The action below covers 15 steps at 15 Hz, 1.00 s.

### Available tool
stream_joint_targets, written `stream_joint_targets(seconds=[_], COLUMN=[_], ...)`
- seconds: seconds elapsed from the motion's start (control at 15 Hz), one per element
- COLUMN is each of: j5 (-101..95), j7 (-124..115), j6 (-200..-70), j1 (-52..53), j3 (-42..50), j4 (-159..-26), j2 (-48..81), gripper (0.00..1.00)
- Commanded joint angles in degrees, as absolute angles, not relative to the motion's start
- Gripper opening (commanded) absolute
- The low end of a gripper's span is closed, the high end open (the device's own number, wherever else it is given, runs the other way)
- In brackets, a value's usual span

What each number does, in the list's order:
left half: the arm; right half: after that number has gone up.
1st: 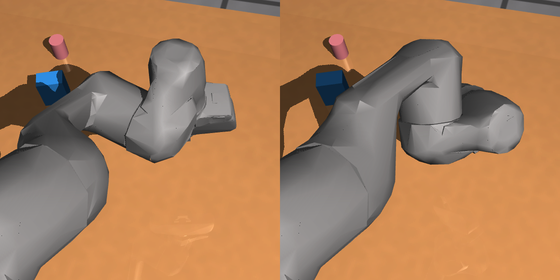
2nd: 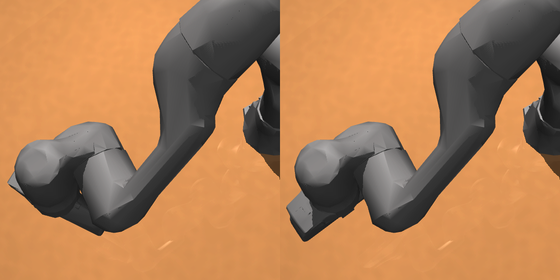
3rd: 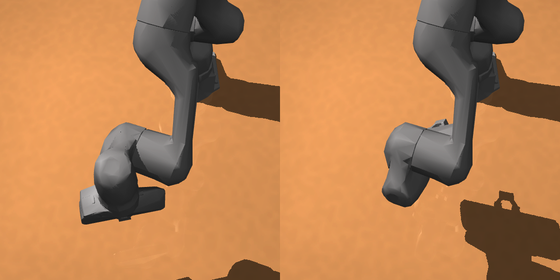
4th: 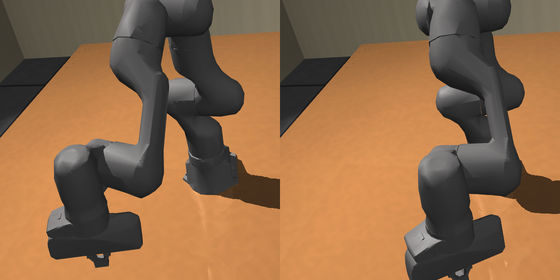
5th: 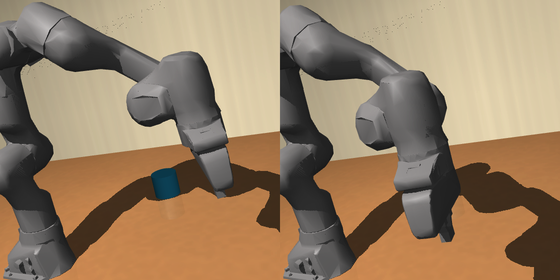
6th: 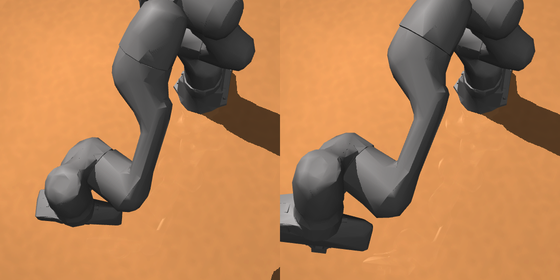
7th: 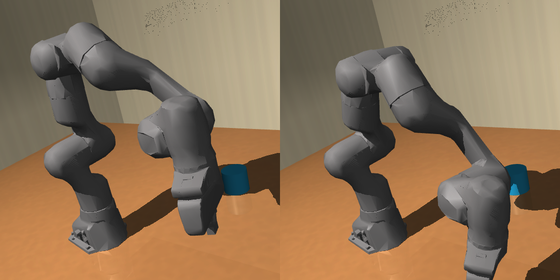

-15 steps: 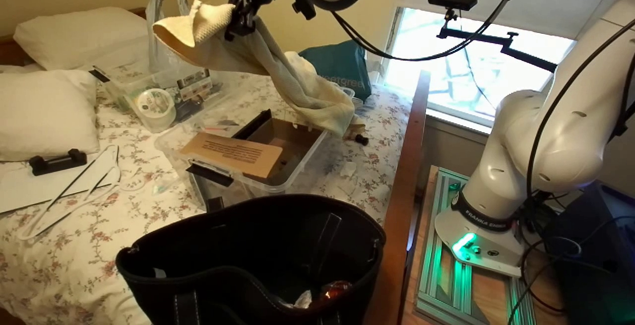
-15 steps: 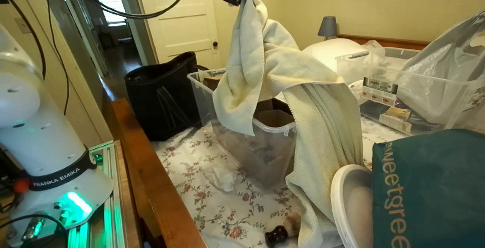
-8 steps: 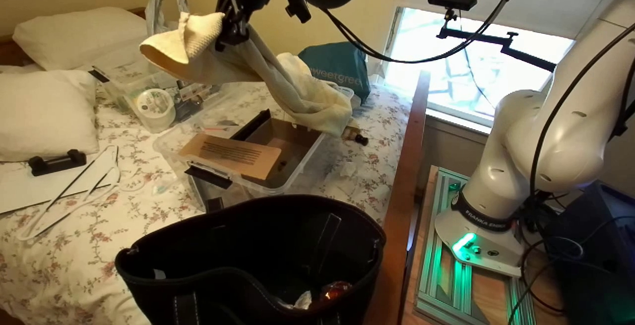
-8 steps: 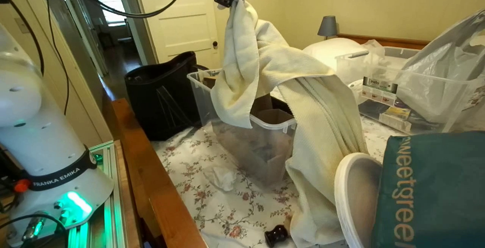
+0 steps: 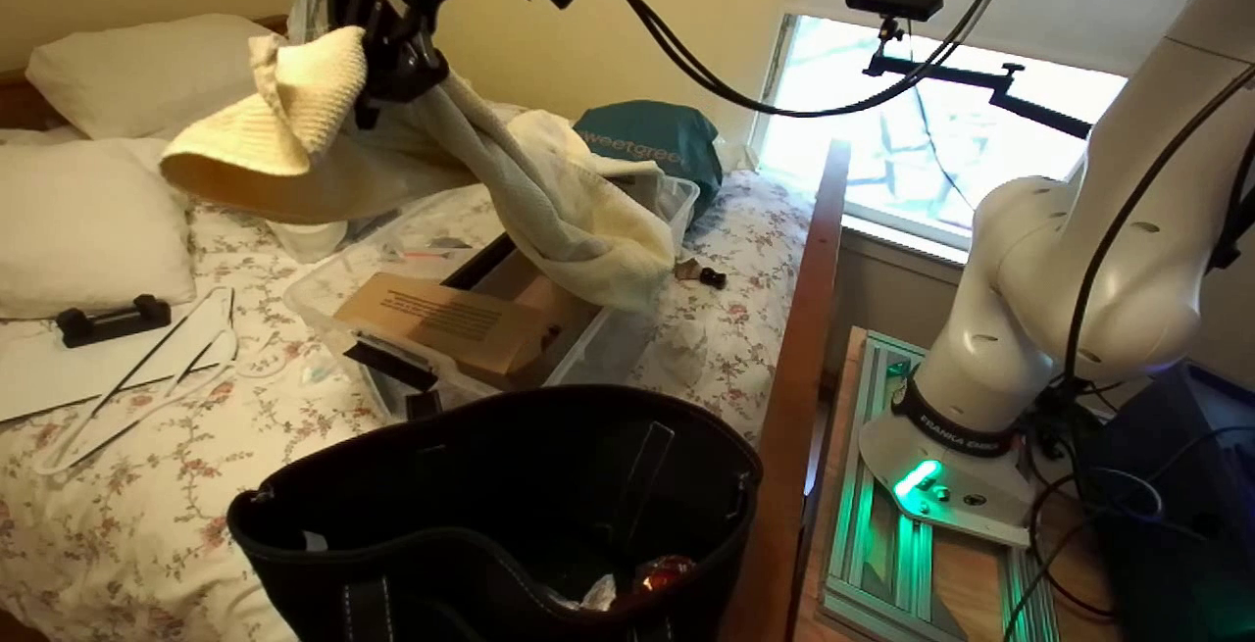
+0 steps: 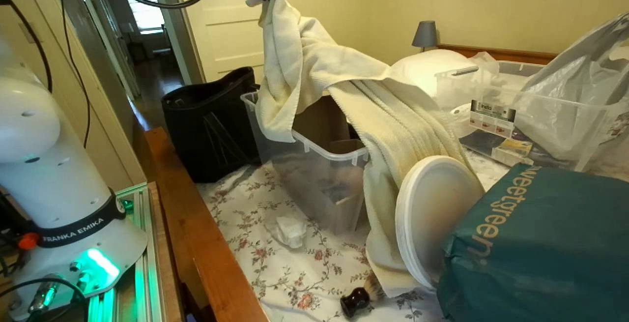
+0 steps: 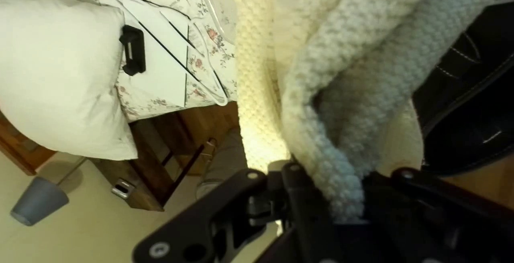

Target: Put the towel inside the dish

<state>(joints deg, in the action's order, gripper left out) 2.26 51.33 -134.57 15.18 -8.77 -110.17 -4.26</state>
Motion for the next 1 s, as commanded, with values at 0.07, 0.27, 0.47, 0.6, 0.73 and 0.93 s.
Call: stream_joint_targets(seconds=[0.07, 0.27, 0.47, 0.6, 0.73, 0.93], j5=[6.91, 6.20, 5.35, 2.42, 2.42, 2.40], j7=[58.34, 62.85, 67.42, 66.06, 67.87, 68.28], j6=[-129.05, -125.38, -121.60, -122.07, -121.31, -120.68], j1=[17.02, 17.60, 16.60, 14.97, 15.03, 15.06], j3=[-13.20, -14.29, -17.01, -15.35, -15.81, -15.90], j4=[-95.78, -90.37, -85.64, -92.20, -89.86, -88.37], j2=[5.31, 11.15, 16.43, 13.01, 15.44, 16.34], gripper=[0.04, 0.04, 0.04, 0.15, 0.15, 0.15])
